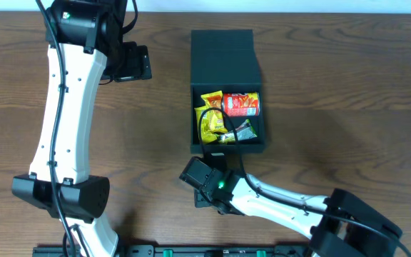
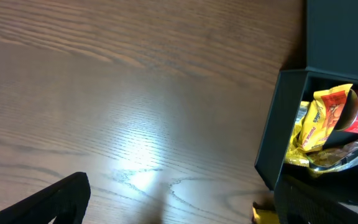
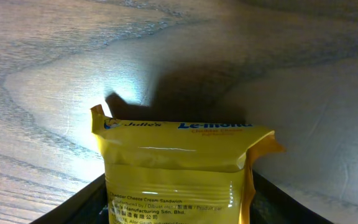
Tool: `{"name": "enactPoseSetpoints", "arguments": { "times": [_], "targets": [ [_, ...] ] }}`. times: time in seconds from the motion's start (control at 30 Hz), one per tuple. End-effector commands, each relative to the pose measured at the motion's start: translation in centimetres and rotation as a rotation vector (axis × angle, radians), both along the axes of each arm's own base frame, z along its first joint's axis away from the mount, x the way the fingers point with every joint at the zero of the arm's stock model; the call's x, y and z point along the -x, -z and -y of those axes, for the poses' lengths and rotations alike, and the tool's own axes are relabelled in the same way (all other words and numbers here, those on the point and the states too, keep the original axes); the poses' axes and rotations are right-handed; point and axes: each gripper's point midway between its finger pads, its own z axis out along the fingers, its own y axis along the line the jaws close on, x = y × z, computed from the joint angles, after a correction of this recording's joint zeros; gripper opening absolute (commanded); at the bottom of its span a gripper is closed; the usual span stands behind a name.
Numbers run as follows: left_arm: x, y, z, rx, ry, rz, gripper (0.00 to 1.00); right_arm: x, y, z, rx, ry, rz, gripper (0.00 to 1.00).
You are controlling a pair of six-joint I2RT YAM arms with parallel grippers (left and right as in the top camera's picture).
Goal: Pack container
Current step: 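Carry the Lemona packet into the box and release it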
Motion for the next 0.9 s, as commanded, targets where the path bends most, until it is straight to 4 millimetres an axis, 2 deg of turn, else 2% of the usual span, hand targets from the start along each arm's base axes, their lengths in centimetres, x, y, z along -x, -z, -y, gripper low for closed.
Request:
{"name": "enactPoseSetpoints", "arguments": {
  "times": [0.0,0.27,0.57,0.7,0.87],
  "targets": [
    [0.1,0.3,-0.3,-0.017,-0.003,-0.011,0.95,-0.2,-0.6,-0.6,0.0,-0.003,0.017,0.62],
    [0.1,0.3,-0.3,-0.02,-0.004,-0.01,0.96,-1.4,-3.8,-2.2,-0.001,-0.04,0.039,0.57],
    [0.1,0.3,-0.3,-0.023,0.007,-0.011,0.96,-4.3,-7.5,-3.6,0.004,-0.071,0.168,0.58],
    [0.1,0.3,-0.3,-0.023,0.007,-0.011,0.96,-5.8,-8.6,-3.5,0.016,-0.046,0.233,0.58],
    [0.1,0.3,-0.3,-0.023,0.007,-0.011,0.95,-8.5,-9.7,-2.5,0.019,0.024,0.276,0.57]
  ]
}}
